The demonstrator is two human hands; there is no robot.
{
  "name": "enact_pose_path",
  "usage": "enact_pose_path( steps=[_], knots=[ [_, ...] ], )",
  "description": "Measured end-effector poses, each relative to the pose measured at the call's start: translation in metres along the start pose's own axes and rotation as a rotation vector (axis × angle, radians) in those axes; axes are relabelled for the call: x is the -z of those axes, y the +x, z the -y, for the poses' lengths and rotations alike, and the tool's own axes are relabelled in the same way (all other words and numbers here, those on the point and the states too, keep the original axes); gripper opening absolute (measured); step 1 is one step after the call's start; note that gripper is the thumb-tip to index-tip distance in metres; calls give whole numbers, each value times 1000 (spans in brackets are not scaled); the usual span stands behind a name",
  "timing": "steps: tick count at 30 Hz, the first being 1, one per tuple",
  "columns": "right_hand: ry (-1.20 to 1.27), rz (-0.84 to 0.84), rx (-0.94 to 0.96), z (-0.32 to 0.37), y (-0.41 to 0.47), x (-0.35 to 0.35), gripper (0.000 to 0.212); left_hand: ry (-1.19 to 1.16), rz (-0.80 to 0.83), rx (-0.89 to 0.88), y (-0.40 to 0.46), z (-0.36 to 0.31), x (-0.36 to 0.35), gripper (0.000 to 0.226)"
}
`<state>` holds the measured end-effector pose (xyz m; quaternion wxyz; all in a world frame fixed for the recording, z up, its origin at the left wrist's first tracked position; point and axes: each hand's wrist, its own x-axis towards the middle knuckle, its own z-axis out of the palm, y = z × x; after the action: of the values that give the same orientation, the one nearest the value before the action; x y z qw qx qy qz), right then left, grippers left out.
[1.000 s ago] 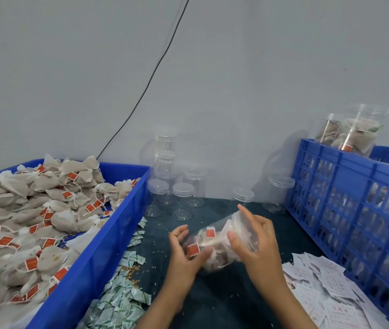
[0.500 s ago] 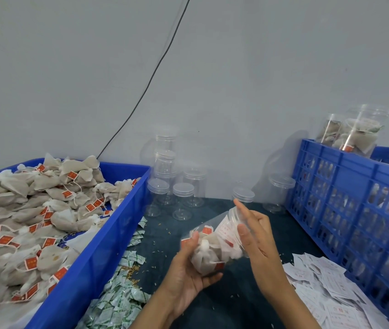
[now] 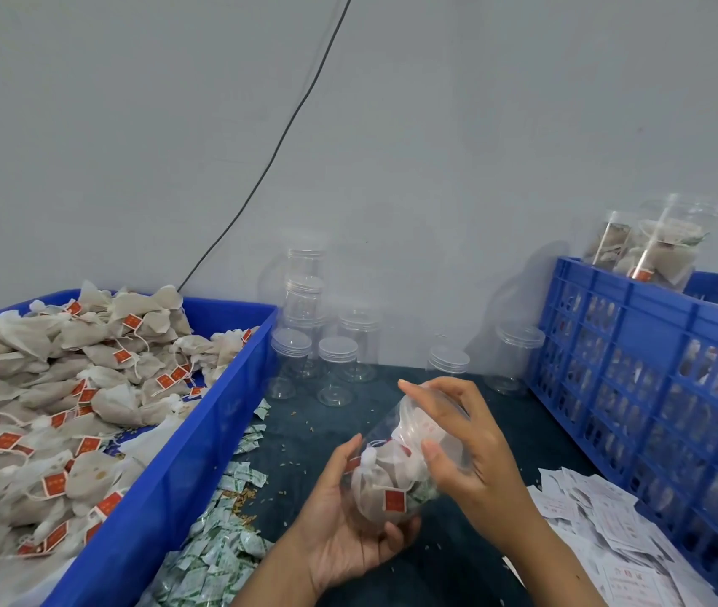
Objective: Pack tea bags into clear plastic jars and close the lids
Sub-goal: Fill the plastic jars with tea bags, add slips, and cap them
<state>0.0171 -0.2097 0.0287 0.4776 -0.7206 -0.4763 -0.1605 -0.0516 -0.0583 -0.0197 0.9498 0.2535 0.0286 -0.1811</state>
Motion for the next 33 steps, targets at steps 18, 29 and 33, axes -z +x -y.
enact_pose_path(
  steps=[18, 29, 33],
  knots=[
    [539, 46, -325, 9, -2, 15, 78, 76, -103, -454, 5, 5, -6, 46],
    [266, -68, -528, 5, -2, -2, 72, 327, -235, -560, 6, 7, -1, 54],
    [494, 44, -479, 1, -3, 1, 113, 204, -197, -492, 4, 5, -2, 57]
  ],
)
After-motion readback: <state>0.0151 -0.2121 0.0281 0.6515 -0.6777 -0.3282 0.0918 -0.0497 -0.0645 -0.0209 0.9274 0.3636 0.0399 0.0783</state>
